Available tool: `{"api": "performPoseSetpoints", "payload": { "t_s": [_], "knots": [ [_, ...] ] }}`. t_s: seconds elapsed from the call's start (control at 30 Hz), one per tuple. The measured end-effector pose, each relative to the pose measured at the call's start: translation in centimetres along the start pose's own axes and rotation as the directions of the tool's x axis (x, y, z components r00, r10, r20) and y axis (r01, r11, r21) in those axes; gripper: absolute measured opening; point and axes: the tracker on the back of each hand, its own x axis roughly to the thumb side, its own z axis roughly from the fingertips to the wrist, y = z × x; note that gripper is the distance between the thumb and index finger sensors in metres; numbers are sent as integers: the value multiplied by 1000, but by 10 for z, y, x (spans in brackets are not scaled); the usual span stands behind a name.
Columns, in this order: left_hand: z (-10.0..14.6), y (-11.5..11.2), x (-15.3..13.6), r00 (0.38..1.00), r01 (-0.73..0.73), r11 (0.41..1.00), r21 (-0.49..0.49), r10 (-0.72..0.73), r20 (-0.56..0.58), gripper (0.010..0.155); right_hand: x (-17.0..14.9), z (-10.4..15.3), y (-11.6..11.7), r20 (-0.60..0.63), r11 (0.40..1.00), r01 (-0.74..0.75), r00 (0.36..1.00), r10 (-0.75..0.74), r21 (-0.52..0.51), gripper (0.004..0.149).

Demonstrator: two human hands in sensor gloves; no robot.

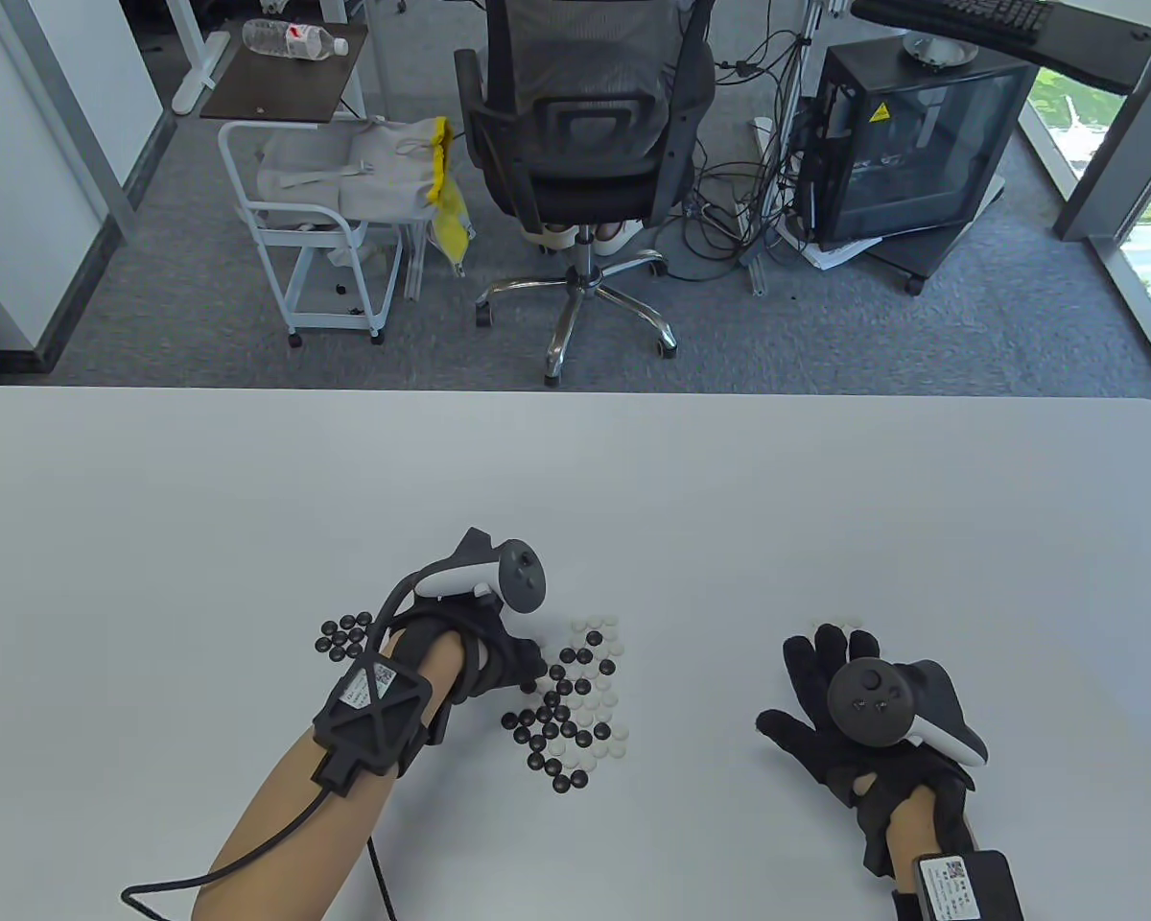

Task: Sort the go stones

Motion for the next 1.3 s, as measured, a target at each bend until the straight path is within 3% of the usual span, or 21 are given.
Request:
{"api": "performPoseSetpoints", "payload": {
  "t_s": [0.33,0.87,1.3],
  "knots": [
    [-8,-4,-9,999,-7,1000,-9,7,-50,66,-1,0,0,-1,1000,3,1000,-3,3,86],
    [24,-7,-99,943,-143,990,18,142,-302,65,-1,0,0,-5,1000,1,1000,-1,10,86],
    [37,-15,-126,915,-183,983,34,183,-359,65,0,-1,0,-11,1000,0,1000,0,16,85]
  ]
}}
